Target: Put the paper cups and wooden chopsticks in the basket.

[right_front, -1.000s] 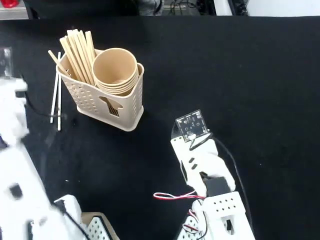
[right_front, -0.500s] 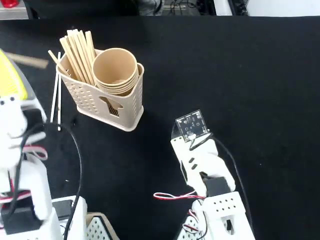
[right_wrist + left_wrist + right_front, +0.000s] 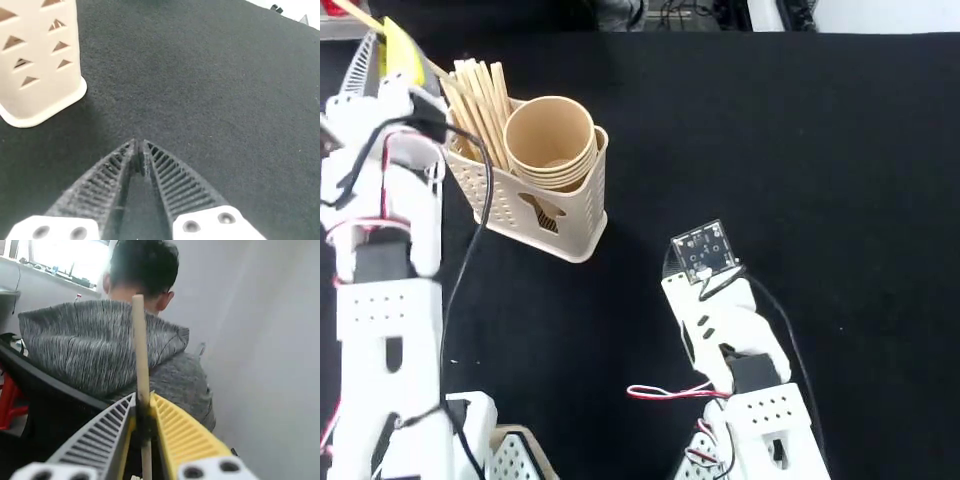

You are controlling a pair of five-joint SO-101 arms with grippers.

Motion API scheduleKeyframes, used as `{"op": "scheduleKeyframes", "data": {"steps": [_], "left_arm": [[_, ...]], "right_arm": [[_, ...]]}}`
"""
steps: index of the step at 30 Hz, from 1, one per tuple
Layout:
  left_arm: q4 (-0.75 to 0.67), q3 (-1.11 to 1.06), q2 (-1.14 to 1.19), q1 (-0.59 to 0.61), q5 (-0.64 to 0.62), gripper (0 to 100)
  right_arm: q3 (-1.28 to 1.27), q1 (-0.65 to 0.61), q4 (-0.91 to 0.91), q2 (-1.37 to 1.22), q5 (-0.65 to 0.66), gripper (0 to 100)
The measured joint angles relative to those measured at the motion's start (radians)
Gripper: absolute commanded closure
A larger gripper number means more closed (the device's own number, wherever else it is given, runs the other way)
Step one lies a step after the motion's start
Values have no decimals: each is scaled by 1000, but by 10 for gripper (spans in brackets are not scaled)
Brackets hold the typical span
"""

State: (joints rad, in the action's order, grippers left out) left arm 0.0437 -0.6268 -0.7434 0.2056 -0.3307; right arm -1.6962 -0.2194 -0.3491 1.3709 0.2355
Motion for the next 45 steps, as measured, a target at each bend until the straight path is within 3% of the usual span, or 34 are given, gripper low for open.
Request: {"op": "scheduleKeyframes", "data": {"steps": [5, 10, 20, 30, 36, 45], "left_arm": [[0, 8, 92, 2, -2, 966], [46, 9, 112, 2, 34, 802], [569, 310, 112, -26, 74, 793], [1227, 875, 267, 183, 161, 795], [1278, 919, 614, 322, 166, 795], [1204, 1094, 1132, 371, 167, 795]], "right_arm": [[0, 0, 0, 0, 0, 983], [0, 0, 0, 0, 0, 983], [0, 0, 0, 0, 0, 983], [0, 0, 0, 0, 0, 983], [0, 0, 0, 0, 0, 983], [0, 0, 0, 0, 0, 983]]}}
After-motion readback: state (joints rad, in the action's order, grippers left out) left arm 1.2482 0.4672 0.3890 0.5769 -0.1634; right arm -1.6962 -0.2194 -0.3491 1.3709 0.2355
